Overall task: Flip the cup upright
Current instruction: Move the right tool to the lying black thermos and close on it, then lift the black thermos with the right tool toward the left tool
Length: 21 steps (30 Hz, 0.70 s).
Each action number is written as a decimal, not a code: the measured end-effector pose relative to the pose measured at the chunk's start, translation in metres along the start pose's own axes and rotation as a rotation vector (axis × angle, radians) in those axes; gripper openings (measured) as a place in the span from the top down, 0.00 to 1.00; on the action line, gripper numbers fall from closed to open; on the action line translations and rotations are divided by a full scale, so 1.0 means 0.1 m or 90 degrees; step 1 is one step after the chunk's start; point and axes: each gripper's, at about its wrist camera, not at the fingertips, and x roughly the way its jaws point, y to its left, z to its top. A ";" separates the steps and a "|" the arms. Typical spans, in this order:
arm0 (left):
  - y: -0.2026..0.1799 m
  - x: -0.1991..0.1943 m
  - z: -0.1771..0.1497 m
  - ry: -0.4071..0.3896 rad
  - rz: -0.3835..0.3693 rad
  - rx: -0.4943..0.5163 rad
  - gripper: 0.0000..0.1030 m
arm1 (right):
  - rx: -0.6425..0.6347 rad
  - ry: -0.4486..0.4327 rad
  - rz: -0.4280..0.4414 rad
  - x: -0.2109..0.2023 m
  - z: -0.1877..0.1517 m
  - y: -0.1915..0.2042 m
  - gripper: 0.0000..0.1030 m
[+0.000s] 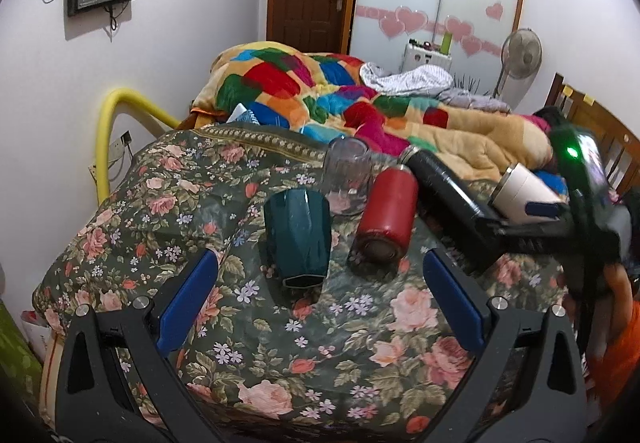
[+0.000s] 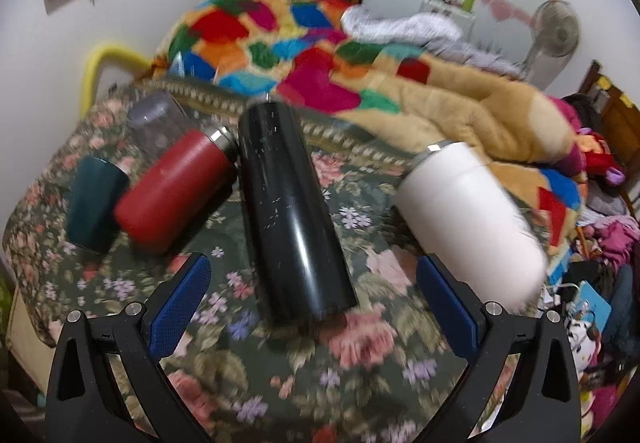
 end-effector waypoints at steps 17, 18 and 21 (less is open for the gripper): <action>0.04 0.15 -0.02 0.021 0.008 0.000 0.00 | -0.065 0.152 0.045 0.70 0.19 0.10 0.36; 0.05 0.14 -0.02 0.021 0.009 -0.001 0.00 | -0.070 0.154 0.042 0.72 0.22 0.10 0.36; 0.04 0.09 -0.02 0.018 0.011 -0.003 0.00 | -0.066 0.158 0.045 0.70 0.22 0.09 0.38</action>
